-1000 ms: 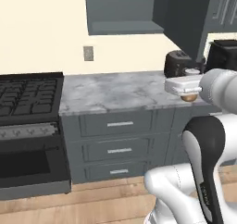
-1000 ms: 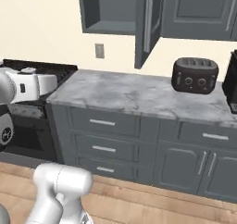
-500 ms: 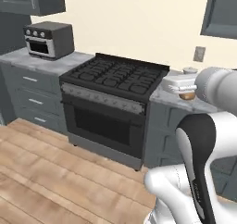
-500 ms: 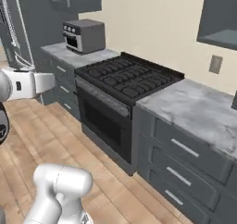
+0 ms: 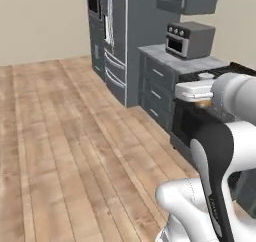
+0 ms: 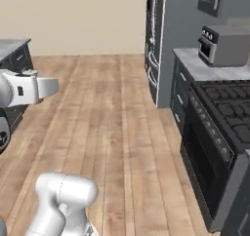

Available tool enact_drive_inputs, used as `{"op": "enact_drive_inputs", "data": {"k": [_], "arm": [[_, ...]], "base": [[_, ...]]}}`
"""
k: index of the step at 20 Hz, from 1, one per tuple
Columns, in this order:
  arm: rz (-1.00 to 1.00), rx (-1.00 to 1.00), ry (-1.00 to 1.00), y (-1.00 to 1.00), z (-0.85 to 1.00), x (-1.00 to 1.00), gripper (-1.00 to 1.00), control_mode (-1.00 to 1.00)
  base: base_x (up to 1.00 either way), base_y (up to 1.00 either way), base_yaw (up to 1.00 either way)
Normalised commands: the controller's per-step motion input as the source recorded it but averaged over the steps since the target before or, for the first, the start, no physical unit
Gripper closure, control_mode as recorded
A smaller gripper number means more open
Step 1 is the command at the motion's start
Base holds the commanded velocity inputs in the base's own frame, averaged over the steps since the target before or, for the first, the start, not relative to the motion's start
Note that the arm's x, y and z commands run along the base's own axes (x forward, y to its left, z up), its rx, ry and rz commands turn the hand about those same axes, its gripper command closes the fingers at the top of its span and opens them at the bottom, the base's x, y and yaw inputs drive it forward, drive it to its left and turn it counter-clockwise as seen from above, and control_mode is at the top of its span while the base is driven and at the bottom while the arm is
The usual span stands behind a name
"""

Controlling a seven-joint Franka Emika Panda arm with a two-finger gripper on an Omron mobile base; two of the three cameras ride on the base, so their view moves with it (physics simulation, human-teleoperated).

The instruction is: Retrieve the shaker from the cabinet and place it next the steak on a plate on the dining table.

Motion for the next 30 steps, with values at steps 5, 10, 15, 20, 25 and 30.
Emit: {"op": "enact_drive_inputs", "data": {"k": [5,10,15,20,25,30], "arm": [[0.00,0.00,0.00,0.00,0.00,0.00,1.00,1.00],[0.00,0.00,0.00,0.00,0.00,0.00,1.00,1.00],[0.00,0.00,0.00,0.00,0.00,0.00,1.00,1.00],[0.00,0.00,0.00,0.00,0.00,0.00,1.00,1.00],[0.00,0.00,0.00,0.00,0.00,0.00,1.00,1.00],[0.00,0.00,0.00,0.00,0.00,0.00,1.00,1.00]], "base": [[0.00,0.05,1.00],[0.00,0.04,1.00],[0.00,0.00,0.97],[0.45,-0.55,0.54],[0.72,-1.00,0.23],[0.66,-1.00,0.21]]}}
